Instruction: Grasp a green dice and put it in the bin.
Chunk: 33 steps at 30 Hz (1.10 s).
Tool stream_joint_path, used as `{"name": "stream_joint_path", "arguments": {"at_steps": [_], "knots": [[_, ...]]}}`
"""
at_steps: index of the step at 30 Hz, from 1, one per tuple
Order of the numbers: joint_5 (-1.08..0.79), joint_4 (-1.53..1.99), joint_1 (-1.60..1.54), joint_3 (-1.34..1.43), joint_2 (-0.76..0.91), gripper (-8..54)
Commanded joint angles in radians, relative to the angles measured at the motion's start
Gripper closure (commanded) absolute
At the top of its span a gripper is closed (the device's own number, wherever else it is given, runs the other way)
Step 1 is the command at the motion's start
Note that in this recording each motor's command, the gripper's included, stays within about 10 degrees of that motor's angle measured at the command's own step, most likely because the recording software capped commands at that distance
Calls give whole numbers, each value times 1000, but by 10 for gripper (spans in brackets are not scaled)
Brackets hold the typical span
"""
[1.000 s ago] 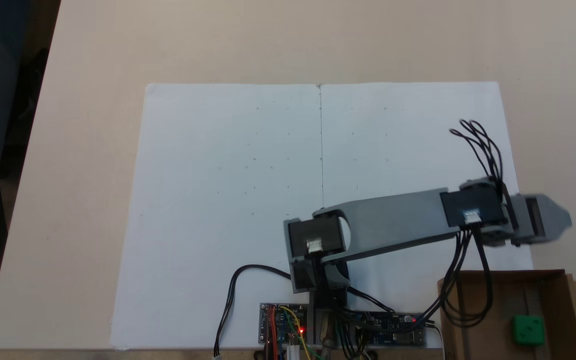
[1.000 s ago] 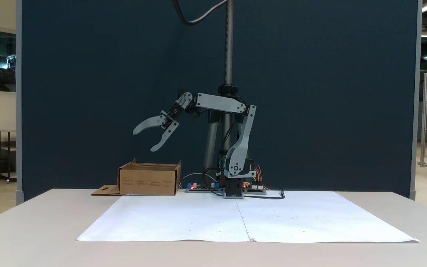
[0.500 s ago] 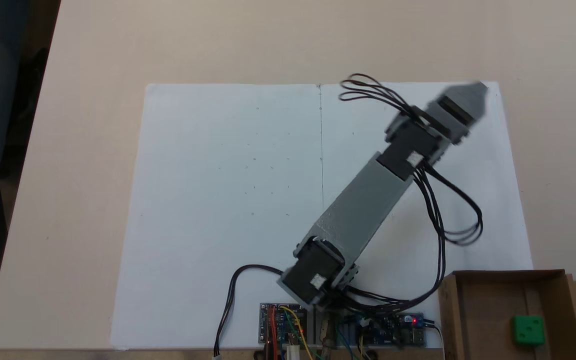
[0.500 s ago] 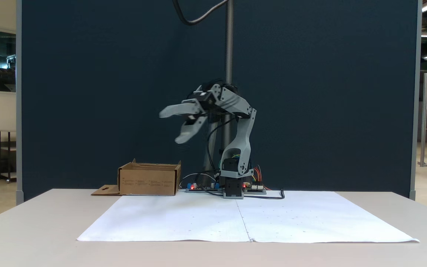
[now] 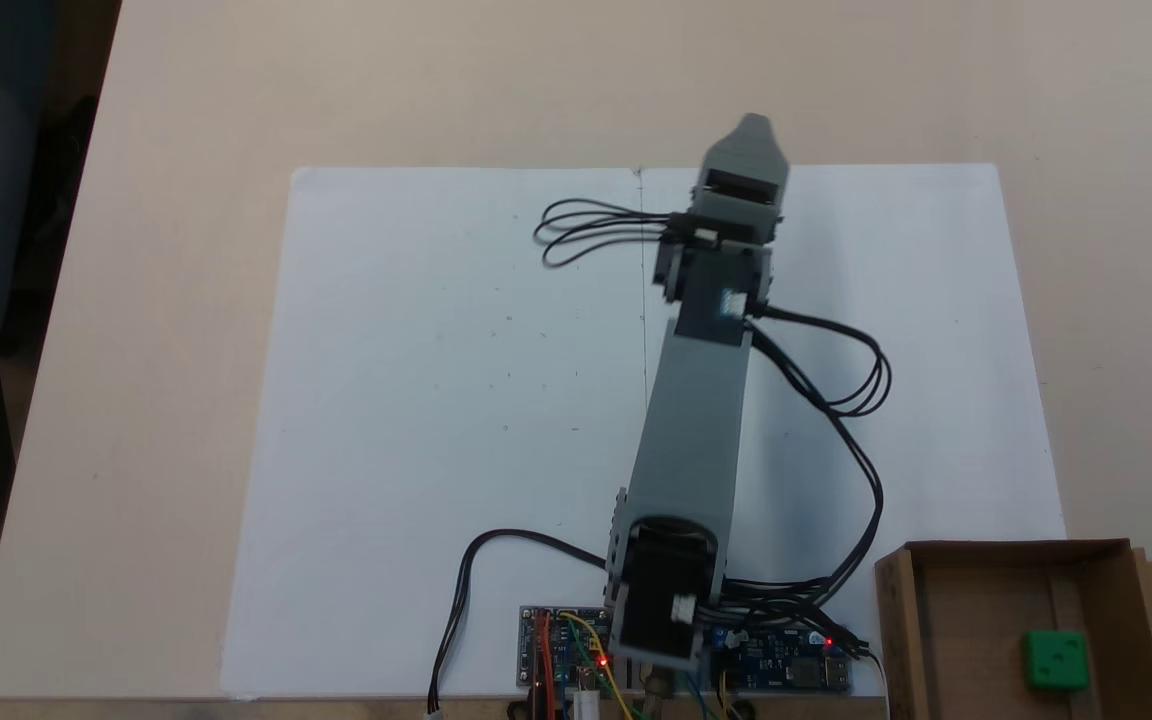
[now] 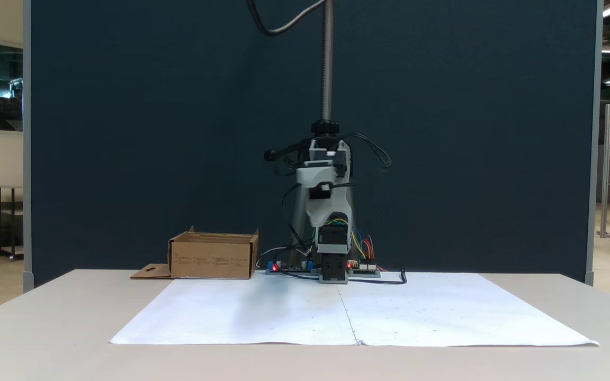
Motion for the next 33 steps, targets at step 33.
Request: {"name": "stream_joint_path", "arguments": {"at_steps": [33], "knots": [[-150,-1204,-118,1104,327,25]]}}
